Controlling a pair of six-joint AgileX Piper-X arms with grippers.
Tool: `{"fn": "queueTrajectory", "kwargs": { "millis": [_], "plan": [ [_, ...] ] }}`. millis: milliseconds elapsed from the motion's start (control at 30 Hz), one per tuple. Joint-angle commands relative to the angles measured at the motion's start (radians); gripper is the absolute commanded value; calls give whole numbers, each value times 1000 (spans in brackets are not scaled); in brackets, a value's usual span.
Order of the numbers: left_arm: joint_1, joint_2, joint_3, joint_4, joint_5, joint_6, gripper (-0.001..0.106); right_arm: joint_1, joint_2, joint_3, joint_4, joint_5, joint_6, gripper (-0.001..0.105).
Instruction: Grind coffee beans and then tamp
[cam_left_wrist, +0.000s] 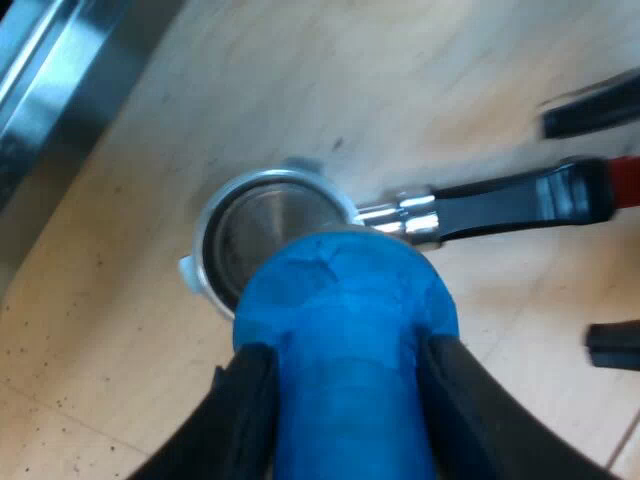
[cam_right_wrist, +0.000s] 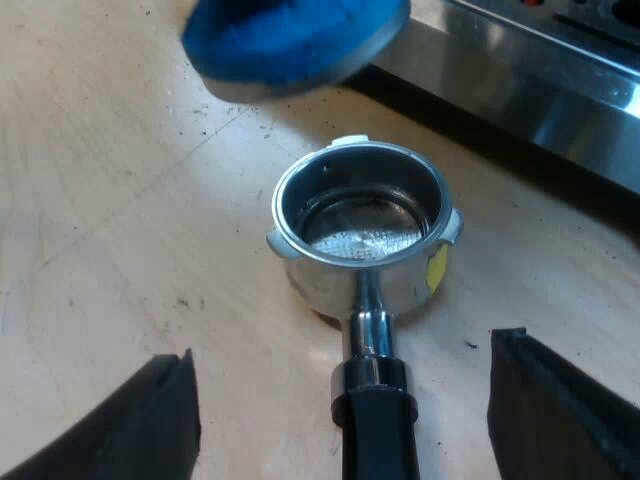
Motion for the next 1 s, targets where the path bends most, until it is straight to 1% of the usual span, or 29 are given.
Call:
{"fn": "queueTrajectory", "kwargs": {
  "millis": [33,333,433,500,633,700,800,833,1000],
  "plan": [
    [-3,21,-7,-7,-13,-7,0,-6,-5,2,-7,1,0,63],
    [-3,76,-7,-25,-13,-7,0,-6,-5,2,-7,1,0,63],
    [-3,87,-7,-39,-13,-7,0,-6,-5,2,-7,1,17,63],
    [-3,92,-7,-44,-13,-7,0,-6,-5,2,-7,1,17,63],
    [-3,110,-7,-53,-50,-15,0,-6,-5,2,-7,1,17,63],
    [1,120,-7,-53,-51,-15,0,-6,-5,2,-7,1,17,63],
    [0,135,-7,-53,-51,-15,0,-6,-5,2,-7,1,17,63],
    [0,148,-7,-55,-28,-15,0,-6,-5,2,-7,1,17,63],
    [0,162,-7,-72,-14,-15,0,-6,-5,2,-7,1,17,63]
  ]
}}
